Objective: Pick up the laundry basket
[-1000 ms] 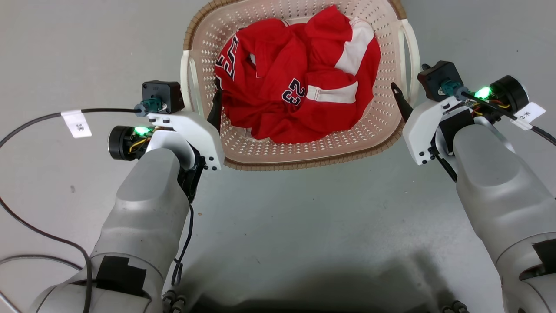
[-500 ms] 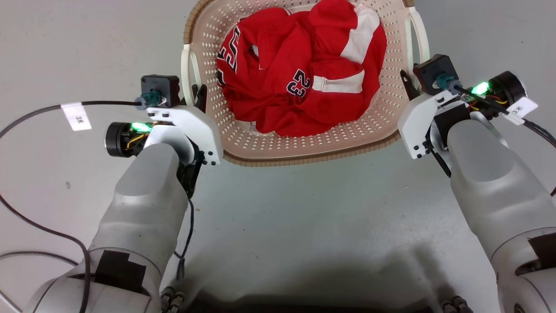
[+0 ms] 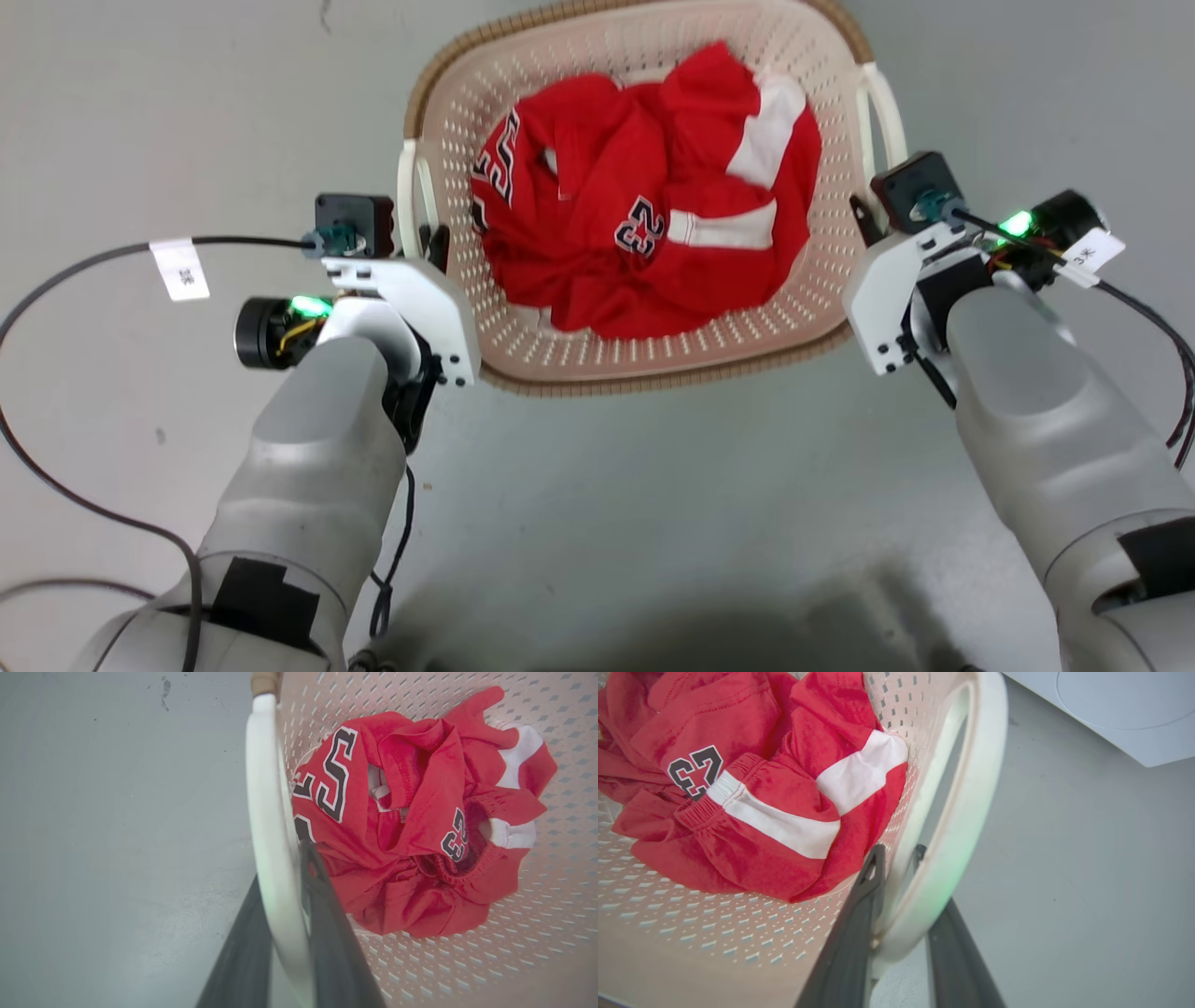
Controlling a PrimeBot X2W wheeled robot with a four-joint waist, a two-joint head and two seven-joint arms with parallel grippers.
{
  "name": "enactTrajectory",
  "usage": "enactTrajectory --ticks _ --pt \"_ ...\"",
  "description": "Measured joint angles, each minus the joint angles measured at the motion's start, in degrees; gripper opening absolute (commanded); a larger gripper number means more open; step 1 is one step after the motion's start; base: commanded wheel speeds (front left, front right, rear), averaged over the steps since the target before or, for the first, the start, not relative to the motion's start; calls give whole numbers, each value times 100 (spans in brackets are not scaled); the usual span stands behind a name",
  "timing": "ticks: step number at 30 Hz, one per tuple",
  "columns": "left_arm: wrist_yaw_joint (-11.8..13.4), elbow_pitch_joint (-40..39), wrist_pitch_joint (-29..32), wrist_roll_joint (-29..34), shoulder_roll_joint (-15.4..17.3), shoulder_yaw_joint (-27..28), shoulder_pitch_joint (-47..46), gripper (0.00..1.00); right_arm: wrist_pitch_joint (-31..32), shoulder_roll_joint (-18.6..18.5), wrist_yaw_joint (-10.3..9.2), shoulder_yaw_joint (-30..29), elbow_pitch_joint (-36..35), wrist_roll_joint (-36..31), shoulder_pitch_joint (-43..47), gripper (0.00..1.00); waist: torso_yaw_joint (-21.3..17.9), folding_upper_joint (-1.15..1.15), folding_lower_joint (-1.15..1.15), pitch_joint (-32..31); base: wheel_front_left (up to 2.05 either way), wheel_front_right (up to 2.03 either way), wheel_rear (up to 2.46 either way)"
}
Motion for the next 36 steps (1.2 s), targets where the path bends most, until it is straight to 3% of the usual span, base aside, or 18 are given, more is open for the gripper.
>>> enactTrajectory --ticks 10,36 --pt "1 -3 415 -448 24 -339 430 0 318 34 0 483 10 543 495 0 -101 0 0 -765 0 0 0" --pt "8 -258 1924 -1556 371 -1407 1491 0 1770 9 -32 3119 -307 3412 1594 0 -377 0 -1 -2957 0 0 0"
